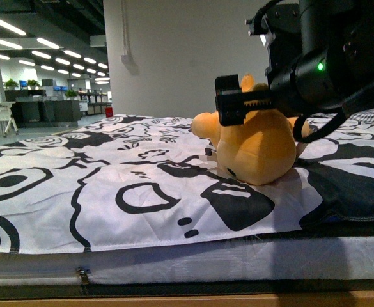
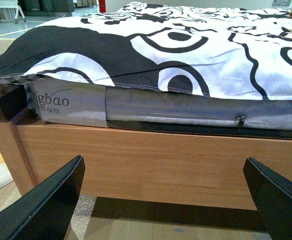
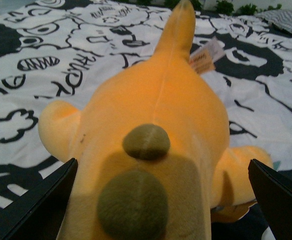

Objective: Put away toys

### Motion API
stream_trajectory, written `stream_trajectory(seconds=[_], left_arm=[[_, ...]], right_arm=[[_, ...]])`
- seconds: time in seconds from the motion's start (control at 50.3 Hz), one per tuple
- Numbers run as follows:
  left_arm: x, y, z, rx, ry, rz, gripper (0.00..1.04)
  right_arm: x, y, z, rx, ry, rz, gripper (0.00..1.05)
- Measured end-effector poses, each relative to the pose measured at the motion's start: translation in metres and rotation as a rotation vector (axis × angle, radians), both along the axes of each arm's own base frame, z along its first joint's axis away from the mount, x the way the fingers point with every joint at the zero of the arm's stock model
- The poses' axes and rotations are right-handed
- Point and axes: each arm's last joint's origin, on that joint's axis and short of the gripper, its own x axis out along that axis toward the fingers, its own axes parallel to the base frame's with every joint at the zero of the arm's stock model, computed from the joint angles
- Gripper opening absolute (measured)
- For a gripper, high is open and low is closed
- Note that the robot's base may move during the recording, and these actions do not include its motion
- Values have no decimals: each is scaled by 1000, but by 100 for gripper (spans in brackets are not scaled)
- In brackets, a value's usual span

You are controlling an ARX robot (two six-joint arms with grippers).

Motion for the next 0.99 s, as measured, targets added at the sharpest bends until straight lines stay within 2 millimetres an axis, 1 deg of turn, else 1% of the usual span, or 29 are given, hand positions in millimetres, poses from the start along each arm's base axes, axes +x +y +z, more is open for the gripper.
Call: stream_trajectory(seconds=[0.02,0.08,0.179,0.239,0.378,0.438,0.577,0.656,0.716,0.736,0.836,0.855,0.935,0.995], left_arm=[[0,0,0,0,0,0,99],[0,0,0,0,0,0,99],[0,0,0,0,0,0,99],[0,0,0,0,0,0,99],[0,0,0,0,0,0,99],[0,0,0,0,0,0,99],[0,0,0,0,0,0,99],[0,0,0,0,0,0,99],[0,0,0,0,0,0,99],[0,0,0,0,0,0,99],[0,0,0,0,0,0,99],[0,0,0,0,0,0,99],[0,0,0,0,0,0,99],[0,0,0,0,0,0,99]], right_arm=[[0,0,-2,2,6,1,104],[0,0,-19,11,52,7,104],[-1,5,-32,20,84,22,104],[-2,9,-36,24,94,35,104],[-5,16,-38,29,84,40,104],[-5,17,-37,29,76,34,98],[-6,19,-34,33,54,25,74],[-9,18,-29,39,32,28,60],[-15,14,-21,48,11,37,50],[-16,13,-20,49,8,37,48],[-29,0,-4,71,-36,46,34],[-33,-5,2,79,-52,45,30],[-47,-21,19,113,-97,42,21],[-55,-31,27,131,-122,41,19]])
